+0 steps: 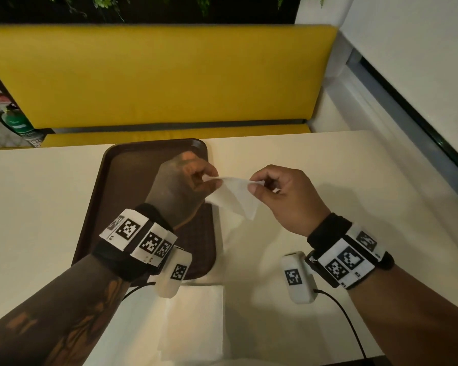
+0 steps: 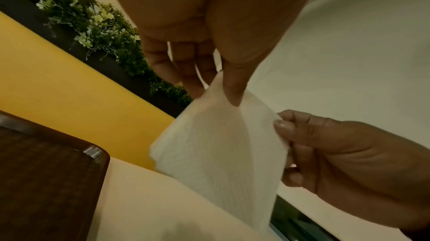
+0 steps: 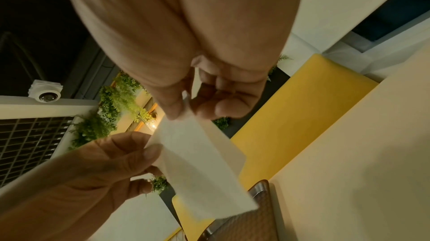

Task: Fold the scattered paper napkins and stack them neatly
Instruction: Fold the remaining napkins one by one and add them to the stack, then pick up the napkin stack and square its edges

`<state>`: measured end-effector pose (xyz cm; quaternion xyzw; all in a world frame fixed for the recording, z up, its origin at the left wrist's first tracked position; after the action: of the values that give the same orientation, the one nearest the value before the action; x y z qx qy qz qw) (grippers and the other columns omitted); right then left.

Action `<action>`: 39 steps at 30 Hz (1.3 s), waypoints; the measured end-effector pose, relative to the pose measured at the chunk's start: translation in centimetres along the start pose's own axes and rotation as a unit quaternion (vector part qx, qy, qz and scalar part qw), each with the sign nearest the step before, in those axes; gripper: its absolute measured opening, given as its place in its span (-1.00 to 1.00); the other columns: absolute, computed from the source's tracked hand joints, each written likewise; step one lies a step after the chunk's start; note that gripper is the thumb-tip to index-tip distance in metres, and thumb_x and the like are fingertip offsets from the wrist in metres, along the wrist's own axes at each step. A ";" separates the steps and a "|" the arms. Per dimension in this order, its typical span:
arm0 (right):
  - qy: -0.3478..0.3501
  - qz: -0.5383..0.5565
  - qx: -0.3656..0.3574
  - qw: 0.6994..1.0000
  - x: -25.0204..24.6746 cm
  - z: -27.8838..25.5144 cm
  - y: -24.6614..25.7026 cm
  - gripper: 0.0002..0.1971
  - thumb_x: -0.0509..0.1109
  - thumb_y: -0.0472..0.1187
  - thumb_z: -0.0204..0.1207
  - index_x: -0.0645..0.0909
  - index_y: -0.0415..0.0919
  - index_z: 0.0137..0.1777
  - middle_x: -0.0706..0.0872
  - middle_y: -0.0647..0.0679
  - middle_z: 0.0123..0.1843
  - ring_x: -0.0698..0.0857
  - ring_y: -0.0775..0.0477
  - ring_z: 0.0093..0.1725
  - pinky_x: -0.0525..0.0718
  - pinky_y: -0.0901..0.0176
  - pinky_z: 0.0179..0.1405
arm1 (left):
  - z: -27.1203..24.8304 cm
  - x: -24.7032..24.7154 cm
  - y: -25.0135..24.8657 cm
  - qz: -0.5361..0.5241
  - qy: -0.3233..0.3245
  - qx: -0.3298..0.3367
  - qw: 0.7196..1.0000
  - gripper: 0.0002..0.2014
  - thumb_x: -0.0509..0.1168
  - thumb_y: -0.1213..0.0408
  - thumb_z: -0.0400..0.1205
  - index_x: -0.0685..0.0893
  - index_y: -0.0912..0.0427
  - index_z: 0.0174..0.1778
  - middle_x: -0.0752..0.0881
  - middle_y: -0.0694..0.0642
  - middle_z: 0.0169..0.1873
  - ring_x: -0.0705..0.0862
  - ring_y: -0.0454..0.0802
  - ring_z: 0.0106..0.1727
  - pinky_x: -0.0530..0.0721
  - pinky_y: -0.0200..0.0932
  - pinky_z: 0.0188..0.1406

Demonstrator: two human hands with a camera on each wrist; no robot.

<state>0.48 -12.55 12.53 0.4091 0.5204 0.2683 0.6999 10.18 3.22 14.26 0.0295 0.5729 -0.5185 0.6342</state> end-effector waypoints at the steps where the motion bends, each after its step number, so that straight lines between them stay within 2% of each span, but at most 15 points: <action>1: -0.005 -0.019 -0.004 1.000 0.1 0.0 0.0 -0.91 0.47 -0.18 0.55 0.66 0.04 -0.13 0.70 -0.02 -0.09 0.64 0.00 -0.10 0.59 0.28 -0.12 | -0.1 -0.1 0.2 0.019 -0.001 -0.003 1.000 -0.88 0.45 0.16 0.49 0.75 0.11 -0.13 0.57 -0.06 -0.11 0.57 -0.14 -0.17 0.63 -0.30 -0.22; 3: -0.002 -0.053 -0.006 0.999 0.3 0.0 0.1 -0.93 0.46 -0.12 0.55 0.64 0.09 -0.11 0.65 0.08 0.13 0.57 0.06 0.16 0.50 0.28 0.08 | -0.3 -0.1 0.7 0.025 0.008 -0.015 1.000 -0.87 0.42 0.13 0.50 0.73 0.10 -0.16 0.57 -0.03 -0.04 0.57 -0.12 -0.10 0.59 -0.32 -0.18; 5: 0.008 -0.061 -0.001 0.998 0.6 0.1 0.1 -0.96 0.44 -0.11 0.57 0.63 0.04 -0.08 0.66 0.11 0.23 0.55 0.08 0.27 0.53 0.19 0.16 | -0.5 0.0 1.0 -0.021 0.029 -0.035 0.999 -0.91 0.38 0.18 0.54 0.66 0.10 -0.14 0.64 -0.01 -0.05 0.61 -0.14 -0.16 0.58 -0.44 -0.26; 6: 0.015 -0.049 0.004 0.999 0.7 0.2 0.2 -0.97 0.43 -0.13 0.58 0.62 -0.02 -0.07 0.71 0.11 0.17 0.61 0.11 0.20 0.60 0.19 0.11 | -0.6 0.1 1.3 -0.053 0.043 -0.055 0.996 -0.93 0.37 0.22 0.57 0.62 0.09 -0.12 0.67 -0.02 -0.12 0.62 -0.19 -0.22 0.58 -0.50 -0.35; 8: 0.037 -0.012 0.017 0.999 1.2 0.4 0.3 -0.94 0.42 -0.20 0.59 0.62 -0.16 -0.06 0.78 0.03 -0.09 0.71 0.14 -0.11 0.66 0.30 -0.14 | -0.9 0.3 1.7 -0.108 0.061 -0.090 0.988 -0.92 0.34 0.29 0.60 0.55 0.11 -0.10 0.64 -0.07 -0.24 0.61 -0.26 -0.27 0.60 -0.51 -0.42; 11: 0.054 0.012 0.028 0.998 1.9 0.5 0.6 -0.93 0.39 -0.31 0.61 0.59 -0.31 -0.07 0.77 -0.02 -0.34 0.68 0.20 -0.44 0.55 0.46 -0.43 | -1.4 0.5 2.4 -0.153 0.068 -0.124 0.978 -0.92 0.35 0.30 0.60 0.56 0.13 -0.07 0.65 -0.08 -0.25 0.65 -0.23 -0.26 0.63 -0.40 -0.38; 16: 0.057 0.036 0.062 0.996 2.6 0.2 0.4 -0.91 0.37 -0.34 0.62 0.59 -0.36 -0.10 0.71 0.03 -0.45 0.61 0.23 -0.60 0.51 0.45 -0.53 | -2.9 1.1 3.4 -0.299 0.092 -0.207 0.927 -0.76 0.44 0.44 0.48 0.57 0.06 -0.08 0.73 -0.03 -0.23 0.76 -0.29 -0.29 0.73 -0.37 -0.36; 19: 0.103 0.035 0.095 0.990 4.0 -0.6 -0.2 -0.91 0.39 -0.32 0.61 0.59 -0.38 -0.04 0.76 -0.13 -0.37 0.63 0.20 -0.57 0.60 0.23 -0.52 | -5.2 1.7 4.1 -0.368 0.134 -0.273 0.879 -0.70 0.45 0.51 0.42 0.59 0.20 0.01 0.76 0.14 -0.15 0.81 -0.06 -0.18 0.80 -0.18 -0.30; 21: 0.143 0.038 0.121 0.982 5.5 -1.7 -0.7 -0.90 0.41 -0.31 0.59 0.60 -0.36 -0.02 0.80 -0.21 -0.30 0.67 0.16 -0.52 0.61 0.21 -0.50 | -7.2 2.1 5.0 -0.345 0.172 -0.301 0.872 -0.67 0.47 0.50 0.41 0.60 0.20 0.05 0.76 0.19 -0.06 0.80 0.07 -0.08 0.82 0.03 -0.15; 24: 0.216 0.017 0.142 0.966 8.4 -4.1 -1.4 -0.88 0.46 -0.30 0.54 0.61 -0.34 -0.02 0.81 -0.20 -0.30 0.73 0.05 -0.44 0.59 0.29 -0.49 | -10.8 2.8 6.5 -0.282 0.217 -0.330 0.875 -0.67 0.50 0.43 0.41 0.62 0.13 0.03 0.76 0.20 -0.02 0.78 0.14 -0.03 0.79 0.17 -0.05; 26: 0.252 -0.009 0.148 0.956 10.1 -5.7 -2.1 -0.86 0.50 -0.27 0.51 0.62 -0.31 -0.04 0.81 -0.21 -0.32 0.72 0.00 -0.44 0.67 0.16 -0.36 | -13.3 3.5 7.3 -0.249 0.238 -0.353 0.870 -0.66 0.52 0.40 0.40 0.62 0.14 0.05 0.76 0.21 -0.01 0.77 0.20 0.00 0.78 0.21 -0.02; 30: 0.292 -0.054 0.157 0.942 13.1 -8.2 -3.5 -0.83 0.54 -0.19 0.48 0.62 -0.21 -0.04 0.82 -0.15 -0.21 0.77 -0.09 -0.37 0.77 -0.05 -0.20 | -16.9 4.5 8.0 -0.177 0.255 -0.366 0.878 -0.62 0.54 0.33 0.42 0.60 0.22 0.11 0.75 0.21 0.01 0.75 0.17 0.01 0.77 0.11 0.02; 35: 0.282 -0.124 0.155 0.939 14.8 -9.7 -4.9 -0.81 0.56 -0.13 0.43 0.64 -0.15 -0.06 0.74 -0.02 -0.13 0.71 -0.02 -0.21 0.77 -0.03 -0.08 | -19.7 5.5 8.2 -0.107 0.215 -0.372 0.896 -0.62 0.57 0.22 0.38 0.55 0.05 0.01 0.73 0.07 -0.06 0.73 0.01 -0.06 0.78 -0.04 -0.03; 37: 0.269 -0.151 0.156 0.938 15.0 -10.2 -5.1 -0.79 0.56 -0.12 0.43 0.62 -0.16 -0.05 0.70 -0.01 -0.12 0.68 -0.04 -0.15 0.73 -0.04 -0.01 | -20.5 6.1 8.3 -0.090 0.216 -0.380 0.895 -0.58 0.58 0.19 0.37 0.52 0.04 0.03 0.71 0.05 -0.04 0.71 0.01 -0.07 0.78 -0.05 -0.04; 39: 0.254 -0.169 0.166 0.938 15.1 -10.9 -5.4 -0.71 0.56 -0.08 0.43 0.58 -0.16 0.03 0.68 -0.01 -0.06 0.66 -0.06 -0.10 0.72 -0.03 0.03 | -21.2 6.4 8.3 -0.062 0.213 -0.386 0.895 -0.49 0.60 0.15 0.34 0.48 0.03 0.09 0.64 0.00 -0.02 0.65 -0.01 -0.06 0.71 -0.19 -0.16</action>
<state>-5.39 -0.06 -1.12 0.3437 0.7793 0.1511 0.5017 -0.08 16.49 -2.46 -0.1436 0.8501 -0.2757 0.4251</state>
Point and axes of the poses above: each hand's wrist, its own z-axis towards the middle knuckle, its own x-axis out of the palm, y = z × x, the point moved 8 cm from there along z, towards the middle knuckle
